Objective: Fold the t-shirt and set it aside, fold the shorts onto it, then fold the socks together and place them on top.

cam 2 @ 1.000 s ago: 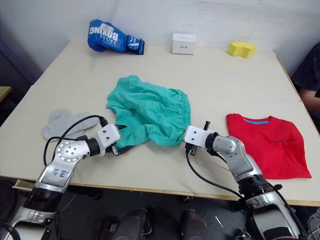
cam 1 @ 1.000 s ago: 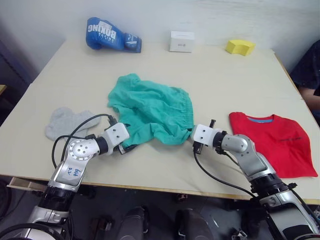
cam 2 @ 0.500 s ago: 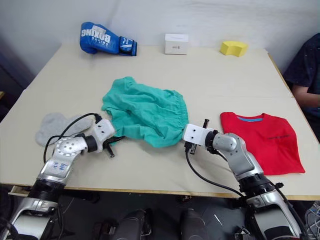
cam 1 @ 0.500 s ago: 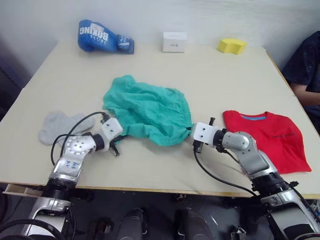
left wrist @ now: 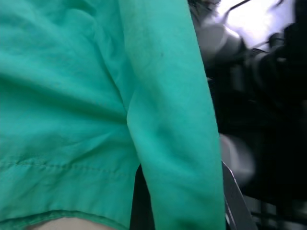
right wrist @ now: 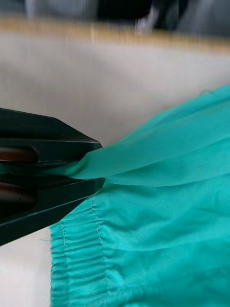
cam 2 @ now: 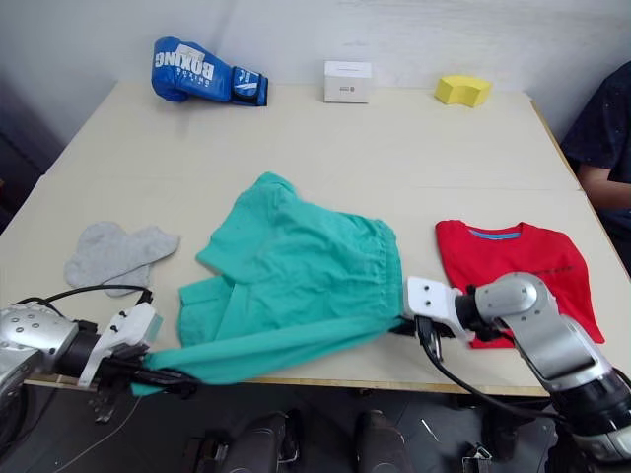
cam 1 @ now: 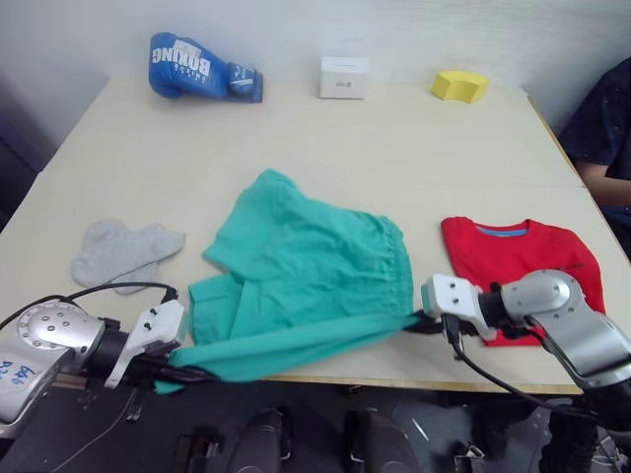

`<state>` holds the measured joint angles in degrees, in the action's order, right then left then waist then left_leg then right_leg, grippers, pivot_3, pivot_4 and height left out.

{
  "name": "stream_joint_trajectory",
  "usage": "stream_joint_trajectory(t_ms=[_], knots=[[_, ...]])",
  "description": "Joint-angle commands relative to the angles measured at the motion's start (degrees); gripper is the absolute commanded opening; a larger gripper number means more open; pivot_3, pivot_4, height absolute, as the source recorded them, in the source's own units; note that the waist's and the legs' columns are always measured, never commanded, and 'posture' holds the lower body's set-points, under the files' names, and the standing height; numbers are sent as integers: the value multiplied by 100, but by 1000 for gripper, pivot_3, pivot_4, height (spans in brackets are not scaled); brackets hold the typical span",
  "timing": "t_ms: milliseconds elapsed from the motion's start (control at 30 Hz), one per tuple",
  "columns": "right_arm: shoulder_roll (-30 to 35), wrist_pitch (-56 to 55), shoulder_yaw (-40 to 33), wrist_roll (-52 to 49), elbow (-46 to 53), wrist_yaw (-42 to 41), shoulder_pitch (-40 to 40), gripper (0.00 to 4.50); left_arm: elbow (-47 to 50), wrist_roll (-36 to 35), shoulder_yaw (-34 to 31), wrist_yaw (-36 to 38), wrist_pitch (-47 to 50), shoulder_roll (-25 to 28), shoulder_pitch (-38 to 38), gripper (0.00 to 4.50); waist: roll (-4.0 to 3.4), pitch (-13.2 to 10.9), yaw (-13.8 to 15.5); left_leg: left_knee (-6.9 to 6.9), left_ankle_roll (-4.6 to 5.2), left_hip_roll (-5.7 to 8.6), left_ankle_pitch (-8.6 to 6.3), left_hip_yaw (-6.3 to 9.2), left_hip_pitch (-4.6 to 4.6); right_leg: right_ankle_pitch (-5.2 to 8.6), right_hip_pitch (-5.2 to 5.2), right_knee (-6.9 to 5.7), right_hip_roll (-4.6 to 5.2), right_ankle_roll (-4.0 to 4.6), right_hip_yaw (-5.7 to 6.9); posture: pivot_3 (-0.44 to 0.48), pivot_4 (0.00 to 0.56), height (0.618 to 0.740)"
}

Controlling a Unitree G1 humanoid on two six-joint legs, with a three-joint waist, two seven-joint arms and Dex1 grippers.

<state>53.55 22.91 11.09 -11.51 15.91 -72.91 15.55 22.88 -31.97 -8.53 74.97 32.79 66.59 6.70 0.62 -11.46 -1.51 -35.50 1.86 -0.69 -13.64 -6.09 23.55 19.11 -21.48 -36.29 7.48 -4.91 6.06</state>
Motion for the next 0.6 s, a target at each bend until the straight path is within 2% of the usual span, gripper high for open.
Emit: stream_joint_trajectory(t_ms=[33,100,200,233,267,300,367,400,433,500,600], knots=[[-23,-11,-83,-62,116,64,106,0,224,-660,-350,-141,761,36,-327,16,-4,-5,7,0,-1,0,1,1,0,-1,0,0,0,2,0,0,150,740],[-274,-156,-282,81,-295,505,562,0,-193,-533,-231,-548,659,-294,-1203,16,-5,-8,11,0,-5,0,4,0,1,-6,-2,2,-1,7,1,0,150,740],[-686,-811,-626,411,-1380,1364,1657,0,-1245,315,134,-1243,35,-773,-2721,16,-7,-31,16,-2,-12,-1,33,0,4,-42,-3,9,-9,17,7,0,150,740],[-830,-1042,-740,482,-1731,1654,2008,0,-1663,739,246,-1529,-418,-931,-3170,16,-8,-30,10,1,-11,-3,46,2,30,-60,-23,23,-15,19,13,0,150,740],[-1048,-1504,-936,714,-2292,2431,2583,0,-2482,1525,227,-2748,-1454,-1286,-4077,16,-7,-30,9,7,-12,-4,59,-1,45,-70,-39,27,-17,13,13,0,150,740],[-1226,-1915,-1114,894,-2771,3081,3084,0,-3096,1791,65,-3389,-2204,-1631,-4865,16,-3,-33,13,7,-40,-2,80,-8,49,-70,-43,27,-20,13,12,0,150,740],[-1425,-2488,-1293,1136,-3436,3818,3698,0,-3966,2164,-143,-4166,-3411,-2018,-5851,16,37,-51,25,-3,-35,-2,101,-11,94,-78,-87,10,-27,6,13,0,150,740],[-1476,-2746,-1311,1293,-3685,4141,3930,0,-4255,2448,-148,-4435,-4009,-1992,-6231,16,52,-47,24,-24,-10,-3,139,-5,173,-83,-152,-31,-31,6,21,0,150,740],[-1541,-3188,-1333,1544,-3865,4646,4119,0,-4565,2731,-166,-4756,-4601,-1931,-6584,16,55,-47,22,-26,-9,-2,148,-15,203,-85,-194,-45,-31,4,24,0,150,740],[-1613,-3728,-1293,1869,-4072,5274,4284,0,-4863,2920,-279,-5070,-5522,-1889,-7023,16,56,-47,-12,-10,6,10,131,-48,191,-85,-208,-62,-9,3,85,0,150,740],[-1673,-4149,-1180,2192,-4082,5761,4053,0,-4636,2511,-331,-4515,-6138,-1877,-6827,16,55,-46,-30,13,34,13,95,-89,173,-85,-210,-60,3,3,178,0,150,740]])
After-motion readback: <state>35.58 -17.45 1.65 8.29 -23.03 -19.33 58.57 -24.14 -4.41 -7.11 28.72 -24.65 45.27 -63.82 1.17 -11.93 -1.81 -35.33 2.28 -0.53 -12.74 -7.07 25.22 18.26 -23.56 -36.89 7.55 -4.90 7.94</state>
